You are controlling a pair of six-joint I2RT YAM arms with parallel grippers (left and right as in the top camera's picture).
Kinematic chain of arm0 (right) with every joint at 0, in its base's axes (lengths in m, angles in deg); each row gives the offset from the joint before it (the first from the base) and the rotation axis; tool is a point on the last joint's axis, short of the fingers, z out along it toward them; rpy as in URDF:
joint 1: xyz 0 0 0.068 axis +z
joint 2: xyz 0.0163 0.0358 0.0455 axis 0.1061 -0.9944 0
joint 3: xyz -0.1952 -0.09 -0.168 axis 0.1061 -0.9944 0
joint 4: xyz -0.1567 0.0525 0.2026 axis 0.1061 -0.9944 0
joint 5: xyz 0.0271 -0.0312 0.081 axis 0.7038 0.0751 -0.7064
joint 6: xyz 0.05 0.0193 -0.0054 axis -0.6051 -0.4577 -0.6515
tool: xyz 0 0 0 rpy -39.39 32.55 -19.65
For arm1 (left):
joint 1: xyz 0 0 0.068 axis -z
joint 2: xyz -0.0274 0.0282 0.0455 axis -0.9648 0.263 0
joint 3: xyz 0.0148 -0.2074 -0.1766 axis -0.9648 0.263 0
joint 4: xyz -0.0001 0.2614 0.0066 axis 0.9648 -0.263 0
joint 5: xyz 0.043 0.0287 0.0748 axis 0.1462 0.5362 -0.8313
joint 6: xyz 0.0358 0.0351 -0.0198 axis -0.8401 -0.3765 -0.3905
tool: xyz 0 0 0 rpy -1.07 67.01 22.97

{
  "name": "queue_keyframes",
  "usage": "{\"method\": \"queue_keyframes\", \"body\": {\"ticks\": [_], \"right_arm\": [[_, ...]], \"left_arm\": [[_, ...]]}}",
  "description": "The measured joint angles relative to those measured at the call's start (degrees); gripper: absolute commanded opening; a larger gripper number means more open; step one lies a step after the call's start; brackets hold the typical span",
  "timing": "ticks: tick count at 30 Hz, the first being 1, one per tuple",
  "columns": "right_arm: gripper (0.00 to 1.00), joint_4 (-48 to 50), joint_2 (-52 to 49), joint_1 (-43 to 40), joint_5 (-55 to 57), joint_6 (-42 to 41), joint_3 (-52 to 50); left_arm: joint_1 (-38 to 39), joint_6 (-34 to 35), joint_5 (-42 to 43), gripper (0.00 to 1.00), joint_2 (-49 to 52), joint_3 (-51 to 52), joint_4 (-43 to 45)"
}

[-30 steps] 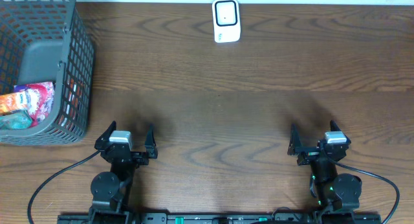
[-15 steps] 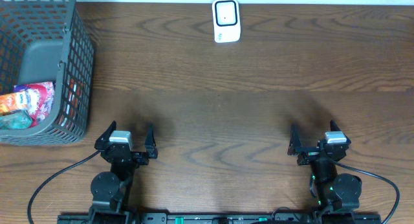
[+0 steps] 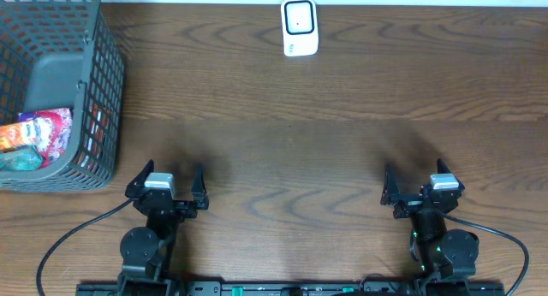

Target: Scan the item barcode

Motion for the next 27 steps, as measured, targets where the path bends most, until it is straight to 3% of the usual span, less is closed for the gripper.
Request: {"method": "queue_keyframes", "body": {"ticks": [10,17,27], "right_arm": [[0.99,0.0,0.0,0.0,0.0,0.0,0.0],[0.99,0.0,-0.02,0.0,0.0,0.0,0.0],[0.99,0.0,-0.02,0.0,0.0,0.0,0.0]], "left_arm": [[0.0,2.89,1.33,0.98,0.0,0.22,2.32],[0.02,4.52,10.99,0.98,-0.07,0.72,12.87],[0.02,3.8,13.88,0.98,-0.07,0.81,30.49]]}}
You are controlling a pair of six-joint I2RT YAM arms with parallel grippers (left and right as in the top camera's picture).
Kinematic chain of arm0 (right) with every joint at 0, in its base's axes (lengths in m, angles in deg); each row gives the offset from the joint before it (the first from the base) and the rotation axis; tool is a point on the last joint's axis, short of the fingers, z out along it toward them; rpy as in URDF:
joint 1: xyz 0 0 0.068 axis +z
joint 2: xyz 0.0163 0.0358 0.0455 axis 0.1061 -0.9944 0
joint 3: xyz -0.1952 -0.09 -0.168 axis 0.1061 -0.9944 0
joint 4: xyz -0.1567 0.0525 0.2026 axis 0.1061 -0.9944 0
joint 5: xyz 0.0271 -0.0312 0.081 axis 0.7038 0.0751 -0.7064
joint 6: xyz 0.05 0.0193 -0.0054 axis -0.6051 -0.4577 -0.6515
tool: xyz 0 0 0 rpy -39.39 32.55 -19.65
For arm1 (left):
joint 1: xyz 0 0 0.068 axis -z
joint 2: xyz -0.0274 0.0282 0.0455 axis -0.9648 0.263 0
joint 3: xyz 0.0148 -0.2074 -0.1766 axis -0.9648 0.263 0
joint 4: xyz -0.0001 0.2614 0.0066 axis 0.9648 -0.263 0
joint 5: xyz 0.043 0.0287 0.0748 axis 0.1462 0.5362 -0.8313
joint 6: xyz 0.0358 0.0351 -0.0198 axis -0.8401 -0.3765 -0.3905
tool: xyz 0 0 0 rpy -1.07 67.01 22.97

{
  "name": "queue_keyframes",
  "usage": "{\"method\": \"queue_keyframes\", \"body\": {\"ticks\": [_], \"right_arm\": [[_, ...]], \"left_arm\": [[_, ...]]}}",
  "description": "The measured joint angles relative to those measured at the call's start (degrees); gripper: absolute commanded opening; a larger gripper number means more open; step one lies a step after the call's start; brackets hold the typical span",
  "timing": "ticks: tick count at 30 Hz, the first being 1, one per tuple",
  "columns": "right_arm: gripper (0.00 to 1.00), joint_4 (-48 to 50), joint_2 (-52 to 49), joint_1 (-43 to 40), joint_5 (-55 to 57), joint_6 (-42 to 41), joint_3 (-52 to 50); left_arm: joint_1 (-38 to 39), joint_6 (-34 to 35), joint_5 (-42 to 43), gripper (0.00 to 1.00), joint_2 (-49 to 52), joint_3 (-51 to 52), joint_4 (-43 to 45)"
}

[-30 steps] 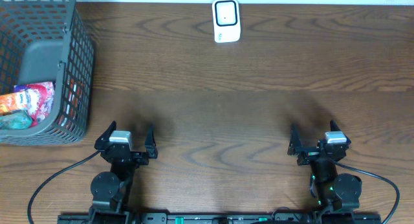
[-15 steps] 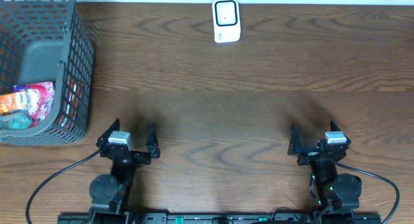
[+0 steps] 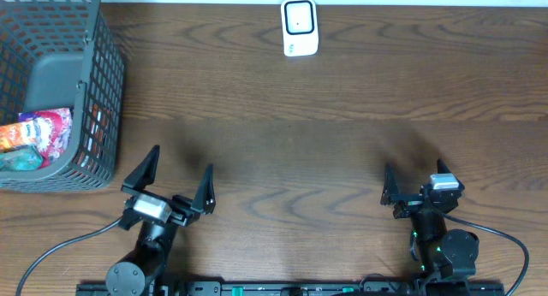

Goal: Scan the item barcode
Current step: 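Move the left gripper up and into the grey basket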

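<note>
A white barcode scanner point(image 3: 300, 26) stands at the far middle of the wooden table. Snack packets point(image 3: 34, 138) lie in the grey wire basket point(image 3: 103, 82) at the far left; their barcodes do not show. My left gripper point(image 3: 178, 178) sits near the front left, open and holding nothing, its fingers pointing away from the base. At the front right my right gripper point(image 3: 415, 180) is low over the table and looks open, with nothing between its fingers.
The basket's tall mesh wall point(image 3: 107, 116) rises just beyond and left of the left gripper. Black cables point(image 3: 60, 249) trail from both arm bases along the table's front edge.
My left gripper has lifted and tilted, its fingers now spread wider and reaching farther from the base. The right arm, scanner and basket have not moved.
</note>
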Motion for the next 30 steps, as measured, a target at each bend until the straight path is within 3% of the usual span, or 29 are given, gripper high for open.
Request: {"method": "queue_keyframes", "body": {"ticks": [9,13,17,22,26,30], "right_arm": [[0.99,-0.02,0.0,0.0,0.0,0.0,0.0],[0.99,0.0,0.0,0.0,0.0,0.0,0.0],[0.99,0.0,0.0,0.0,0.02,0.0,0.0],[0.99,-0.02,0.0,0.0,0.0,0.0,0.0],[0.99,0.0,0.0,0.0,0.0,-0.02,0.0],[0.99,0.0,0.0,0.0,0.0,-0.02,0.0]], "left_arm": [[0.0,-2.75,-1.84,0.98,6.75,-4.83,-1.9],[-0.02,-4.42,-1.62,0.98,16.87,-17.18,-12.94],[-0.02,-7.82,4.81,0.98,27.39,-29.27,-22.1],[0.0,-9.6,10.99,0.98,33.94,-32.61,-19.26],[0.0,-6.91,10.36,0.98,37.99,-33.62,-17.05],[-0.04,-3.76,4.5,0.97,43.6,-40.89,-24.63]]}}
